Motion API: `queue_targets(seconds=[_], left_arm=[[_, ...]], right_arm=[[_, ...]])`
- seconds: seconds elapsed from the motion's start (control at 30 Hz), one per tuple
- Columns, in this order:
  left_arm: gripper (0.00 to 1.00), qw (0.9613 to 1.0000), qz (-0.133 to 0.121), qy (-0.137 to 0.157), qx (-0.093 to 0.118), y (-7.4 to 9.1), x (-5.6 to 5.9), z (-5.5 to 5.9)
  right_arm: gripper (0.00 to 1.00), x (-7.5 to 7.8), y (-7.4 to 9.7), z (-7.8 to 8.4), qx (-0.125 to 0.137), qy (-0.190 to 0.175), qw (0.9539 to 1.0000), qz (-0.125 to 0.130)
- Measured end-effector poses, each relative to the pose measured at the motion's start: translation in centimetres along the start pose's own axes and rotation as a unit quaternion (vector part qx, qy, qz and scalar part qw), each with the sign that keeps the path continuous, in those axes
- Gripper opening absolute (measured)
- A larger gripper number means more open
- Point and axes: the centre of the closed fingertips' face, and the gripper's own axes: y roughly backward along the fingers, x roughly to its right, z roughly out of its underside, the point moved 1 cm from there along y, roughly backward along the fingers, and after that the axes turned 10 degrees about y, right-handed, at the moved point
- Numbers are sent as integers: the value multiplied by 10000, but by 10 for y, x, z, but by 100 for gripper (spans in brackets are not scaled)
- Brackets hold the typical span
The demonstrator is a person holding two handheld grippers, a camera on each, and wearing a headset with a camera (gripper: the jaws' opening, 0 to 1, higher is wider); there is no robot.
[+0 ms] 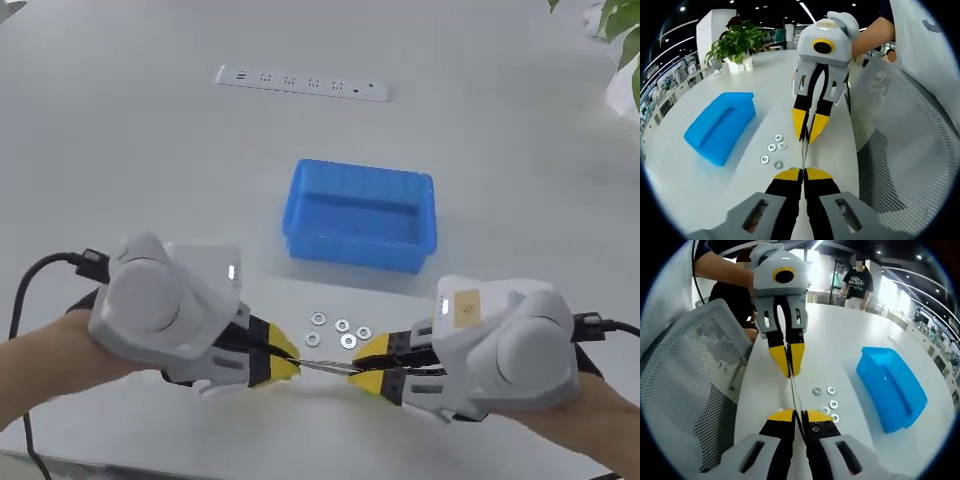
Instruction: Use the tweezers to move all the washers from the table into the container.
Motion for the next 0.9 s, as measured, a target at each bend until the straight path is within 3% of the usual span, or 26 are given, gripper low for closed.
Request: queue_targets(seconds=[0.3,0.53,0.6,0.9], left_arm=[[5,9988,73,-492,-24,17,-1,-23],[4,9976,91,-615,314,20,3,-45],[4,9970,71,-551,532,19,2,-52],[5,9965,46,-513,658,15,8,-56]], right_arm=[[7,1,1,-10,193,13,9997,164],[7,6,5,-14,330,-26,9989,339],[7,7,6,-15,383,-94,9985,383],[7,8,9,-14,481,-214,9975,473]])
